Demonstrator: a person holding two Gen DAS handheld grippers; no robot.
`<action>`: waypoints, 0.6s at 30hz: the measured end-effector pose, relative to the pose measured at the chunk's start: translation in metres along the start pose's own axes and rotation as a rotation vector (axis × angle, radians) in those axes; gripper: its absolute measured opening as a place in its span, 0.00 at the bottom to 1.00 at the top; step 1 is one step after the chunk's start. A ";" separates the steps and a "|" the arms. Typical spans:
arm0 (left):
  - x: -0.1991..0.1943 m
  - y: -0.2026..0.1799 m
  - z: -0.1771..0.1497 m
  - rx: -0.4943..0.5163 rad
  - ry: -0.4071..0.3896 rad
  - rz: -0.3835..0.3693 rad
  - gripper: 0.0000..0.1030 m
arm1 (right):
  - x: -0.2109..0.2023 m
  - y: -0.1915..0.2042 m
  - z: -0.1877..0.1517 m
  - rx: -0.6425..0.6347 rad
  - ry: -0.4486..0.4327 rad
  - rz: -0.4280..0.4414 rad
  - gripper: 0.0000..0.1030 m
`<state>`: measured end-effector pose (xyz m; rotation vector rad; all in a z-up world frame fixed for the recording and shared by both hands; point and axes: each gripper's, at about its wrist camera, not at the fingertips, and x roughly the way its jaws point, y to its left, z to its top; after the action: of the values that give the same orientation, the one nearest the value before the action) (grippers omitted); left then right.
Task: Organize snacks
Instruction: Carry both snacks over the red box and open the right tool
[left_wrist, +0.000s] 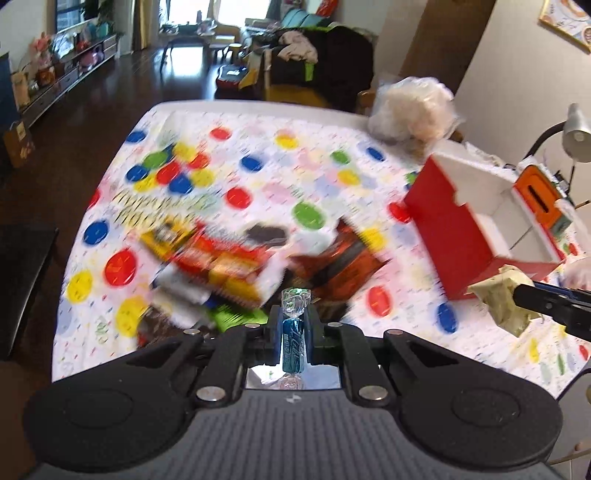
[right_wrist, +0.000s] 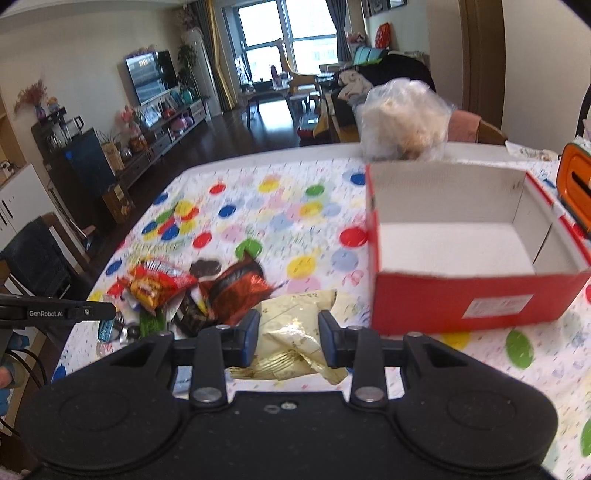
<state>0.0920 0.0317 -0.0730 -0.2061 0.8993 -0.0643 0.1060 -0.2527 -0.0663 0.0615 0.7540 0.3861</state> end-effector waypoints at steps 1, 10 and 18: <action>-0.001 -0.008 0.005 0.007 -0.006 -0.006 0.11 | -0.002 -0.006 0.004 0.001 -0.004 0.003 0.32; 0.010 -0.090 0.055 0.052 -0.023 -0.066 0.11 | -0.005 -0.073 0.045 -0.010 -0.051 0.001 0.32; 0.043 -0.164 0.092 0.102 -0.005 -0.101 0.11 | 0.007 -0.134 0.069 -0.026 -0.052 -0.045 0.32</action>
<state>0.1960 -0.1206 -0.0169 -0.1566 0.8784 -0.2028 0.2001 -0.3692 -0.0464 0.0298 0.6976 0.3508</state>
